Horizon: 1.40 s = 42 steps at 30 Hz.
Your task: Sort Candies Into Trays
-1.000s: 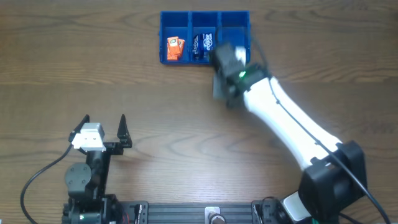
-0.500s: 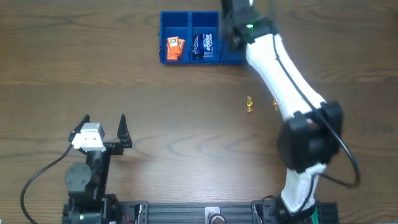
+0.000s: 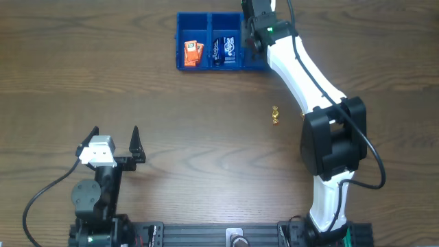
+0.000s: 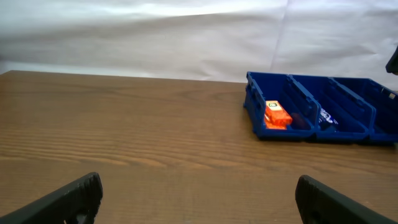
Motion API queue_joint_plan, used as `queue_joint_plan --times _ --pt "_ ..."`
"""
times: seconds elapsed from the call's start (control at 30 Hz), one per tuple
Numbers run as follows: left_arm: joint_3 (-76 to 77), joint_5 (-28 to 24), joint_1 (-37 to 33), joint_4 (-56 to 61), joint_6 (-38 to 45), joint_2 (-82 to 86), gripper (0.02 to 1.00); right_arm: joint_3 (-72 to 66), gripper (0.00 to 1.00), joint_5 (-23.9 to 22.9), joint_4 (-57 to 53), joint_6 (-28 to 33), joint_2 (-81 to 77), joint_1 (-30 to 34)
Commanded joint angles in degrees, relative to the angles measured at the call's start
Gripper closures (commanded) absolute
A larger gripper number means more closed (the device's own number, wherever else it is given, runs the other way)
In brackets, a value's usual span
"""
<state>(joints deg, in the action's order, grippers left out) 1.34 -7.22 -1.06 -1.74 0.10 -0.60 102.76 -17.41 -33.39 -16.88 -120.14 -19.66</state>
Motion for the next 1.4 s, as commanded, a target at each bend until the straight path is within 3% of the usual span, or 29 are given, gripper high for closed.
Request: queue_joint_plan --times 0.03,0.07,0.13,0.33,0.57,0.7,0.93,1.17,1.4 --pt "-1.07 -1.33 -0.02 -1.97 0.59 0.35 0.02 0.55 0.584 -0.74 0.76 0.72 0.42 0.28" --pt "-1.07 -1.33 -0.02 -1.97 0.59 0.35 0.02 0.55 0.483 -0.7 0.85 0.72 0.44 0.28" --pt "-1.07 -1.33 -0.02 -1.97 0.59 0.35 0.02 0.83 0.424 -0.33 0.76 0.92 0.55 0.28" --pt "-1.07 -1.33 -0.02 -1.97 0.59 0.35 0.02 1.4 0.419 0.2 -2.4 0.9 5.51 0.52" --pt "-1.07 -1.36 -0.02 -1.97 0.59 0.35 0.02 -1.31 0.424 0.63 -18.4 0.61 16.92 0.61" --pt "-1.07 -1.33 -0.02 -1.97 0.59 0.35 0.02 -8.83 0.426 4.28 -21.77 0.44 21.53 0.15" --pt "-1.07 -1.36 -0.02 -1.97 0.59 0.35 0.02 -28.24 0.421 10.05 -16.79 -1.66 23.65 0.17" --pt "-1.07 -1.33 -0.02 -1.97 0.59 0.35 0.02 -39.3 0.424 10.93 -10.95 -4.52 23.58 0.42" --pt "-1.07 -1.33 -0.02 -1.97 0.59 0.35 0.02 -40.68 0.435 10.93 -7.37 -4.04 20.96 0.83"
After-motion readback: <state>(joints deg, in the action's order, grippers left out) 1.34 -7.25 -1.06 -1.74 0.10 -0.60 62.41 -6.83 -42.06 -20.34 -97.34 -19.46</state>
